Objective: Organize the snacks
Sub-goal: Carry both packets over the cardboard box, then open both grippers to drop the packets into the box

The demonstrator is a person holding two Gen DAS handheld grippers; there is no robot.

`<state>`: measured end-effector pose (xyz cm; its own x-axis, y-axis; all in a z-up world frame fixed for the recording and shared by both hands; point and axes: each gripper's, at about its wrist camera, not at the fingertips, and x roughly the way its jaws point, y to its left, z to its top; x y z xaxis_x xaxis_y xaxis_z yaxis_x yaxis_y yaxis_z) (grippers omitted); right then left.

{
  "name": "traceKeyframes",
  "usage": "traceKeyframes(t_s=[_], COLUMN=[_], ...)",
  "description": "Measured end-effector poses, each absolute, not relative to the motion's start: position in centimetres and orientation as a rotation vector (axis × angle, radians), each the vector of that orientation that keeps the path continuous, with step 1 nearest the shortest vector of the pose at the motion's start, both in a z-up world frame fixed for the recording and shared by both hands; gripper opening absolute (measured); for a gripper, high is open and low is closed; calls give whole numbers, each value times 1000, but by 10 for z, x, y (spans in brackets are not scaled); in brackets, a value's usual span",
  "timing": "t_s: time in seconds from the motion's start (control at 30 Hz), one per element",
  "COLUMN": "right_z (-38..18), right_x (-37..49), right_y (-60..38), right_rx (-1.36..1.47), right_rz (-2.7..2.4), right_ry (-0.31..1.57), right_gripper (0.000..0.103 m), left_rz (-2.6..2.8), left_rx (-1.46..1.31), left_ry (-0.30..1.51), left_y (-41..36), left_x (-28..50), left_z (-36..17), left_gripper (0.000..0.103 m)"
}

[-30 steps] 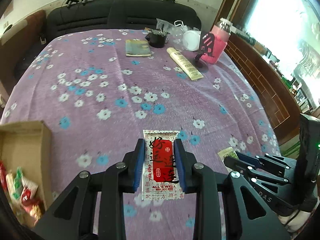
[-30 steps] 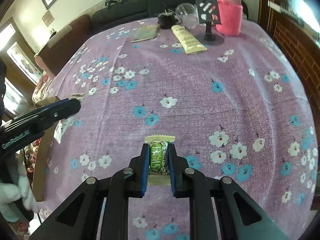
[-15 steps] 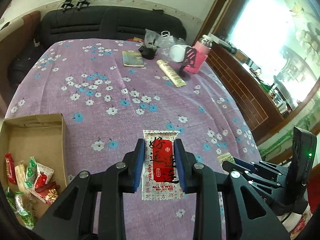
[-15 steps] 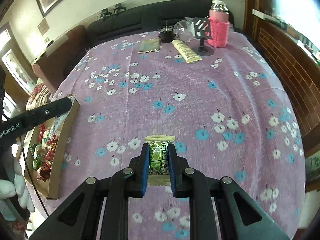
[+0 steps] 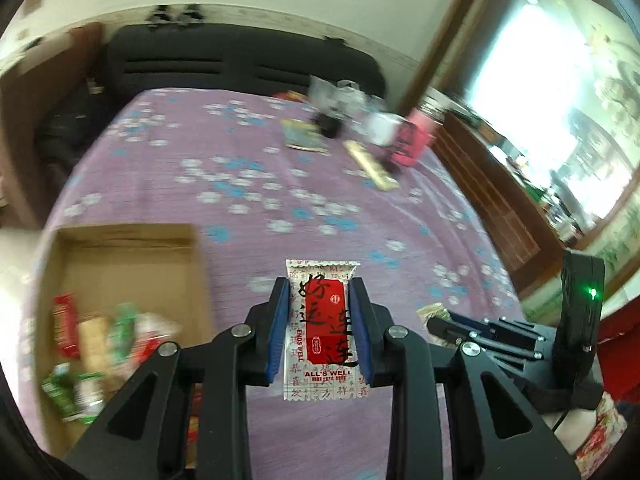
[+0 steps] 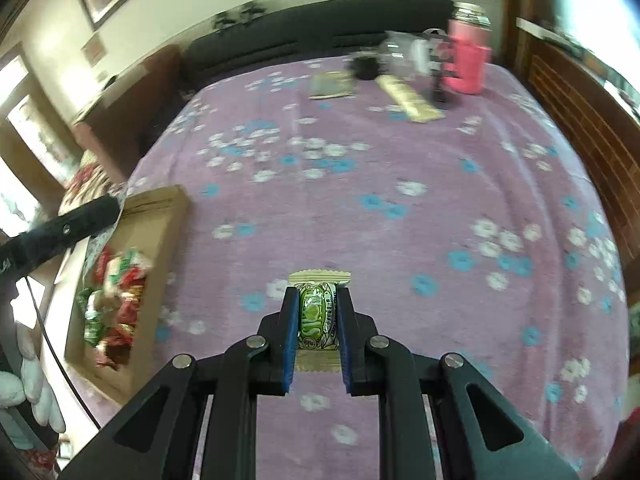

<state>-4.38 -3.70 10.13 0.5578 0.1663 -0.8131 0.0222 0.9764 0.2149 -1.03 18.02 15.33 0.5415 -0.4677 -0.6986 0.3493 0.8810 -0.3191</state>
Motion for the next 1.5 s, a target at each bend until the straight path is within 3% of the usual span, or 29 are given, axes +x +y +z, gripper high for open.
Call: traceKeyframes(t_s=[0.27,0.43,0.87,1.23,1.5], right_z=[89,79,54,36,58], right_x=[-5,0,14,20,8], right_y=[60,119,199,220,215], right_rx=[185,129,91,54,81], right_rz=[318,444,576,545,541], right_ry=[1014,1061,1154,1183,1145], right_gripper=[16,16,16,19,20], left_rz=[-168,-84,-76,-15,-2], left_rx=[-177,-257,-268,-182,-143], left_ry=[893,948,1058,1068,1041], left_y=[304,343,348,354,353], left_x=[-39,-53,-57,-64,-68], left_z=[138,109,61,57,73], left_gripper=[32,32,32,34,47])
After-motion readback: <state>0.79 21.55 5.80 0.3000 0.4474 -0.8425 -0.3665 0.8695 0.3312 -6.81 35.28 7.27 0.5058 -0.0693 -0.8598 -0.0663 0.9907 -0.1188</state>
